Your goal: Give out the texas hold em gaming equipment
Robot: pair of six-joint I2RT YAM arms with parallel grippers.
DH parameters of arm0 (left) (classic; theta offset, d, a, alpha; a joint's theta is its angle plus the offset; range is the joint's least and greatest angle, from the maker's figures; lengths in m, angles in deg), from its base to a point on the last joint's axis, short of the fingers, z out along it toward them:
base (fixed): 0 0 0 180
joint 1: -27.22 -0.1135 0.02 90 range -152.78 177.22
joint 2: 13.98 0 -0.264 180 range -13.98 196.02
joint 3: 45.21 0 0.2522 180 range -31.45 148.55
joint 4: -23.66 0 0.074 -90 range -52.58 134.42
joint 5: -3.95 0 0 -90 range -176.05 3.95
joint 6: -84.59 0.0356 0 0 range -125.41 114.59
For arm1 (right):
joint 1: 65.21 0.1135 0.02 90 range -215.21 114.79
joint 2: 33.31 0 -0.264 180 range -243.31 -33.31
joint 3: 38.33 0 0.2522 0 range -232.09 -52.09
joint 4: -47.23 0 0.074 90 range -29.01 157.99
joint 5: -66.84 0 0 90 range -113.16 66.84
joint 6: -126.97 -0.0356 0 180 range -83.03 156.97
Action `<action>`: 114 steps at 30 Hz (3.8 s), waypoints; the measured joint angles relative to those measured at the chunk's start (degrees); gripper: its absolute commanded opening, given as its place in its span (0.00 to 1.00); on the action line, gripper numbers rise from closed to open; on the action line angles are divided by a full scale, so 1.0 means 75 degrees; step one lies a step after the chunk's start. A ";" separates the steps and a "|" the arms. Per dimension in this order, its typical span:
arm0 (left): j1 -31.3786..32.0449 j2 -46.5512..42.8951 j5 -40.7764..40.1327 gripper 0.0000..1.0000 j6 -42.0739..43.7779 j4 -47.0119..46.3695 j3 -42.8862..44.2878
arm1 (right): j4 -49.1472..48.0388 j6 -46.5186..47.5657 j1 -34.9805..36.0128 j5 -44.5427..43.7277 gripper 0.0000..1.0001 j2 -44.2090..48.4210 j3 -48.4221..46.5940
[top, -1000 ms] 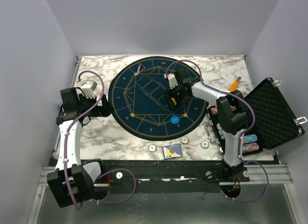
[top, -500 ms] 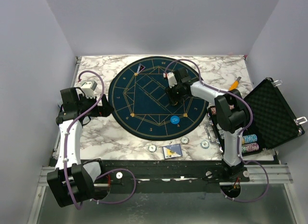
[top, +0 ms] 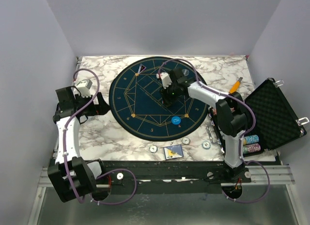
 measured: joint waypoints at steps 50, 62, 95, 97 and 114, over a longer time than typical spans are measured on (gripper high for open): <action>-0.1769 0.0469 0.1498 0.98 -0.0353 0.0140 0.0213 | -0.1174 -0.0682 0.2008 0.0163 0.74 -0.4310 -0.5724; -0.1769 0.0388 0.1749 0.98 -0.0230 0.0195 0.0213 | -0.0935 -0.0641 0.2008 0.0128 0.92 -0.3273 -0.4911; 0.4820 -0.0475 -0.0478 0.99 0.2783 0.1207 -0.0213 | 0.0906 0.0606 -0.1411 0.0023 0.93 0.5694 0.3812; 0.5528 -0.0525 -0.0749 0.98 0.2984 0.1297 -0.0306 | 0.0813 0.0583 -0.1603 0.0035 0.93 0.5759 0.3864; 0.9973 0.0778 -0.2209 0.86 0.3882 0.0254 -0.1145 | 0.0289 0.0434 -0.2279 0.0615 0.93 0.5528 0.4252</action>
